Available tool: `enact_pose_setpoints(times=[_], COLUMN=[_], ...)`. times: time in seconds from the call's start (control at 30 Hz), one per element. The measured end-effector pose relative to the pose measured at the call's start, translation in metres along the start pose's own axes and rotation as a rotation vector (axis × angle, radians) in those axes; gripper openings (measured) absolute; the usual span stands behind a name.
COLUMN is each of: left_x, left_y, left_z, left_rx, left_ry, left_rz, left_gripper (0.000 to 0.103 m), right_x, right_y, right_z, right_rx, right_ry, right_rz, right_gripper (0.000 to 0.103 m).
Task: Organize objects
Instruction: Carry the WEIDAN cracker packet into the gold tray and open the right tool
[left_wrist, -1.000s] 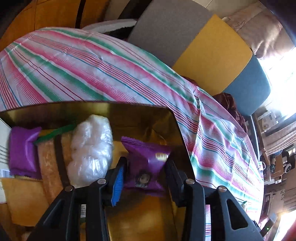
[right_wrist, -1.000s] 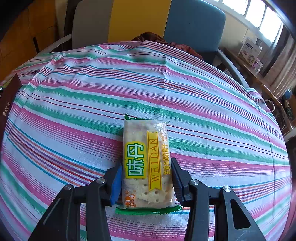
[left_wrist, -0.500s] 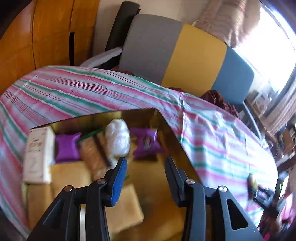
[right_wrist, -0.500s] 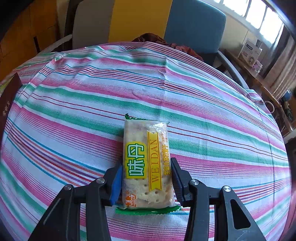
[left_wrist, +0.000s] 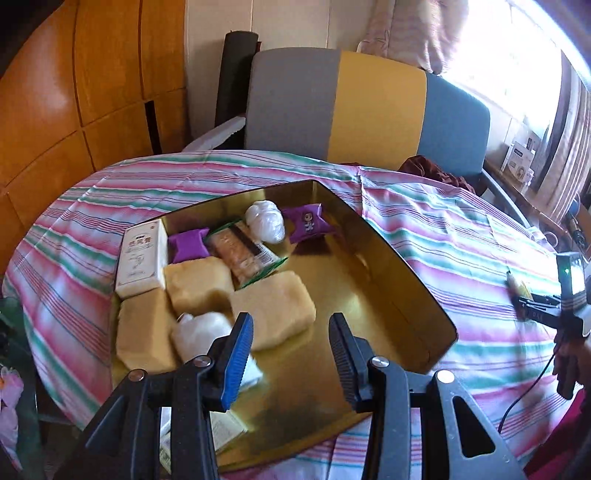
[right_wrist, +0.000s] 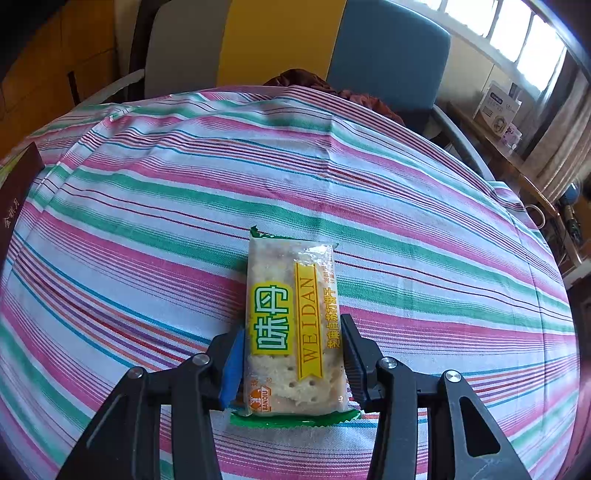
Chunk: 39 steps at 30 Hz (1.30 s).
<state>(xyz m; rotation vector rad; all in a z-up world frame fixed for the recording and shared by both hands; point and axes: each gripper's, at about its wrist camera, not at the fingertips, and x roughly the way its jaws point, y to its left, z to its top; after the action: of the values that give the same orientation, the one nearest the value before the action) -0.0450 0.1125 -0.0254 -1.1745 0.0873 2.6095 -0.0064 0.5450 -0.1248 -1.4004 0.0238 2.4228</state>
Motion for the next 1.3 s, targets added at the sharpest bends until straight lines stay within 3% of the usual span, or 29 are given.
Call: enact_pose_setpoints(times=[0.5, 0.87, 1.03, 1.3], left_x=[-0.003, -0.006, -0.008, -0.016], left_y=[0.01, 0.018, 0.026, 0.049], left_z=[-0.022, -0.027, -0.027, -0.029], left_rx=[-0.028, -0.052, -0.069, -0.118], left_ry=[0.034, 0.039, 0.031, 0.023], left_rz=[-0.053, -0.077, -0.083, -0.06], left_gripper=[0.043, 0.043, 0.043, 0.043], right_x=[-0.003, -0.012, -0.03, -0.091], right_y=[0.011, 0.019, 0.038, 0.136], right_z=[0.001, -0.001, 0.0, 0.03], right_rx=[0.018, 0.141, 0.156, -0.003], right_ry=[0.033, 0.08, 0.083, -0.061], right_rz=[-0.074, -0.152, -0.03, 0.179], right_gripper=[0.047, 0.047, 0.047, 0.047])
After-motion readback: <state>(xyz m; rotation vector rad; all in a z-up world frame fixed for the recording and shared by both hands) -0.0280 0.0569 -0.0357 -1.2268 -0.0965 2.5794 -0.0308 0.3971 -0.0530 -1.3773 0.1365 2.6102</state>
